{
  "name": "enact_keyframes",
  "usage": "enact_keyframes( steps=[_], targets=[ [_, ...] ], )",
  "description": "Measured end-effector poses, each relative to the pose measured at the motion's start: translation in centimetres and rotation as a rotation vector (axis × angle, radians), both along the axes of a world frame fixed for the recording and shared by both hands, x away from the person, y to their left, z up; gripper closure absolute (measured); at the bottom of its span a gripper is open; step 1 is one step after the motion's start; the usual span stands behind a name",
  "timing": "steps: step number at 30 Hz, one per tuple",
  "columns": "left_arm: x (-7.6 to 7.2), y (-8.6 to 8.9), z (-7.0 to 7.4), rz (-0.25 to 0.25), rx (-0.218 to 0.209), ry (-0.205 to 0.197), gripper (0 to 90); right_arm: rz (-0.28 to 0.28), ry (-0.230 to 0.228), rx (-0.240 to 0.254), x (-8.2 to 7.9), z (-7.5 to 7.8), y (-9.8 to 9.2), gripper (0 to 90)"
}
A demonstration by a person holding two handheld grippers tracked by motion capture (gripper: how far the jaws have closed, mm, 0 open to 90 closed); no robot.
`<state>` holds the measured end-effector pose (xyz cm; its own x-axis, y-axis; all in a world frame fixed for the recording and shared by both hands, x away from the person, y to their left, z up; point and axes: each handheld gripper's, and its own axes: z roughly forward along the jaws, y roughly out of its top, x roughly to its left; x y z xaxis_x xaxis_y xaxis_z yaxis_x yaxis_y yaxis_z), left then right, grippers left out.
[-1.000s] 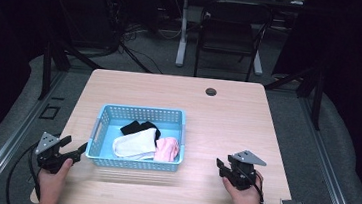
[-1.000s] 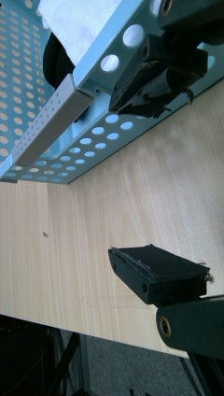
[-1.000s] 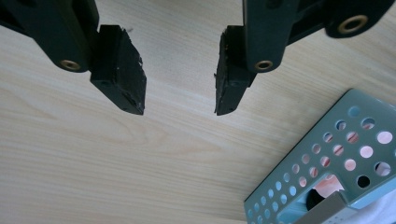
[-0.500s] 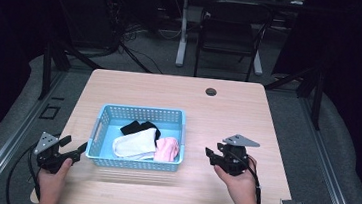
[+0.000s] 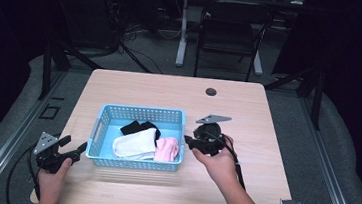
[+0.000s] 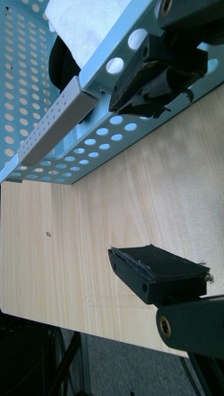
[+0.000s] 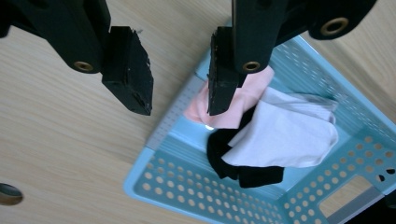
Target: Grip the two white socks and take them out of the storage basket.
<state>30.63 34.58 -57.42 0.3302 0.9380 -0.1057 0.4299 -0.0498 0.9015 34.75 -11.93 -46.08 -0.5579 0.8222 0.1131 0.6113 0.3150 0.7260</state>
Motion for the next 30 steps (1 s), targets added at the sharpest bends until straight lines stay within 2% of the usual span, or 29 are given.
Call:
enact_keyframes(
  steps=[2, 4, 5, 7, 12, 14, 16, 19, 22, 30],
  targets=[
    [0.0, 0.0, 0.0, -0.001, 0.001, 0.000, 24.7, 0.020, 0.025, -0.011, 0.5, 0.1, 0.9, 61.3],
    [0.0, 0.0, 0.0, 0.000, 0.000, 0.000, 24.8, 0.021, 0.028, -0.007, 0.8, 0.1, 1.4, 61.2],
    [0.0, 0.0, 0.0, 0.000, 0.000, 0.000, 24.8, 0.030, 0.053, 0.000, 1.3, 0.2, 2.3, 62.0],
    [0.0, 0.0, 0.0, 0.000, 0.000, -0.002, 24.8, 0.037, 0.071, 0.008, 1.9, 0.3, 3.1, 62.2],
    [0.0, 0.0, 0.0, -0.001, 0.002, -0.002, 24.7, 0.055, 0.120, -0.010, 3.1, 0.1, 5.4, 62.5],
    [0.0, 0.0, 0.0, -0.001, 0.002, -0.001, 24.8, 0.058, 0.142, 0.001, 3.5, -0.1, 6.2, 62.3],
    [0.0, 0.0, 0.0, -0.002, 0.003, -0.001, 24.7, 0.052, 0.168, 0.022, 4.0, -0.5, 7.0, 62.2],
    [0.0, 0.0, 0.0, -0.004, 0.003, -0.002, 24.8, 0.057, 0.212, 0.020, 4.5, -1.0, 8.1, 62.0],
    [0.0, 0.0, 0.0, -0.003, 0.001, -0.003, 24.8, 0.042, 0.259, 0.048, 5.0, -1.8, 9.3, 61.6],
    [0.1, 0.0, 0.0, -0.006, 0.001, -0.004, 24.7, 0.017, 0.350, 0.032, 6.3, -3.8, 11.0, 60.1]
  ],
)
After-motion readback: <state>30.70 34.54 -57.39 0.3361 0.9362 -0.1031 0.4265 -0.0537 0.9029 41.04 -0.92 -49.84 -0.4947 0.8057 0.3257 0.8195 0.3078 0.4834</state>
